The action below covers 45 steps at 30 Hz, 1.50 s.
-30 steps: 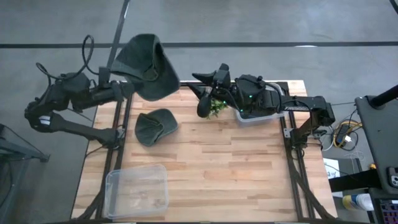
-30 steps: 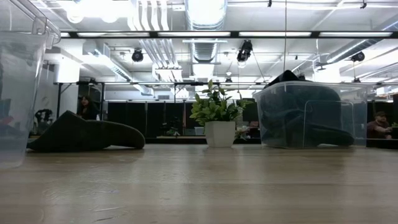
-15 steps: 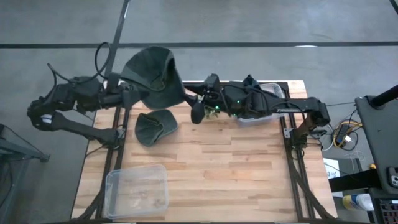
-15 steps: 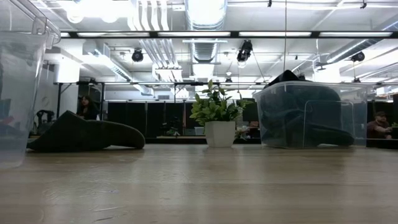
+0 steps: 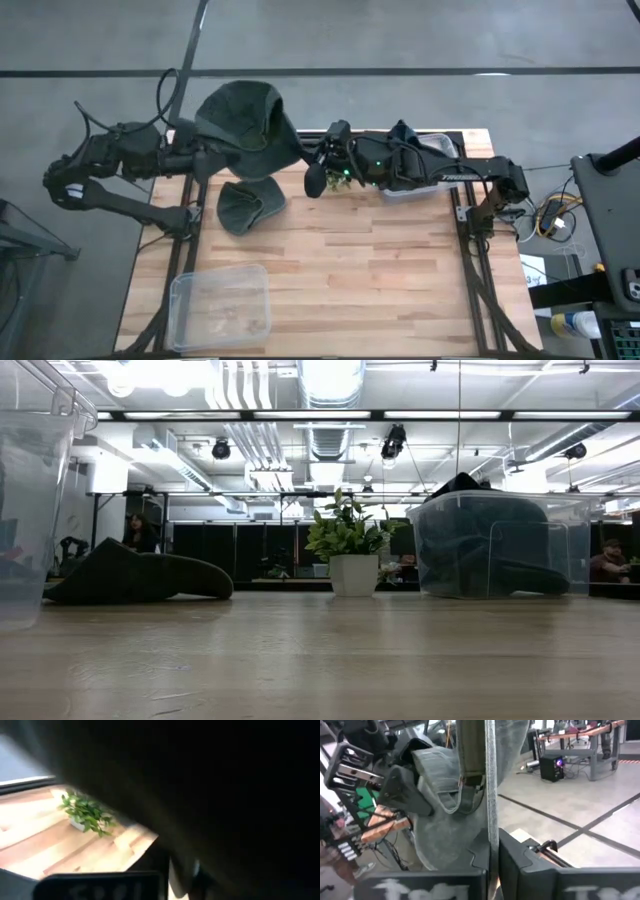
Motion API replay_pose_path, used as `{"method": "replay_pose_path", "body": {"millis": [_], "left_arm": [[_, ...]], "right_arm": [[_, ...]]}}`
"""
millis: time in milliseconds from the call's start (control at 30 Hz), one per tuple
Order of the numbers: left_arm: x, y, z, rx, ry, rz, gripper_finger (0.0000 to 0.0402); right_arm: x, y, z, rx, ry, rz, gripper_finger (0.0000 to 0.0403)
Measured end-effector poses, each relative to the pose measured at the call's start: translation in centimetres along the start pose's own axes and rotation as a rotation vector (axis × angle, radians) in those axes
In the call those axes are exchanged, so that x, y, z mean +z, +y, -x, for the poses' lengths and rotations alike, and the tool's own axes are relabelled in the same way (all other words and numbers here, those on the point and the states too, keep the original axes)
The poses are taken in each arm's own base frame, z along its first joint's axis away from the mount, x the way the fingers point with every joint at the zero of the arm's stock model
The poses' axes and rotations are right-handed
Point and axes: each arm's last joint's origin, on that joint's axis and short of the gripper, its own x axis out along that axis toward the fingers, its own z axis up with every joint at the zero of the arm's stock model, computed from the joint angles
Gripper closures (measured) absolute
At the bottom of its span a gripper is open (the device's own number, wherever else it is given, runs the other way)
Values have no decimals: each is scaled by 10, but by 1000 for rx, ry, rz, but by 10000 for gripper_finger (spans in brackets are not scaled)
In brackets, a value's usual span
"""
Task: Pick & Place hat
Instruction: Put the bottom black cap into the bottom transparent bin
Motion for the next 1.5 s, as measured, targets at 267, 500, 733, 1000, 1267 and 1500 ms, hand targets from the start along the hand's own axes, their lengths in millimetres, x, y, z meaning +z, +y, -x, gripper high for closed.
{"method": "replay_pose_path", "body": {"millis": [267,500,733,1000,1267,1500], "left_arm": [[-1,1,5,-11,49,-96,284],[-6,13,14,127,121,-186,242],[-4,12,21,75,183,-290,240],[14,-8,29,3,146,-422,239],[26,-37,8,-115,223,-462,239],[22,-54,-27,-142,444,-470,239]], "right_arm": [[11,0,10,-39,85,34,392],[41,-1,32,-71,186,55,394],[55,-13,62,-97,437,70,394],[39,-13,69,111,724,-17,394],[14,-7,47,279,841,-113,394],[-22,5,8,407,913,-121,394]]}}
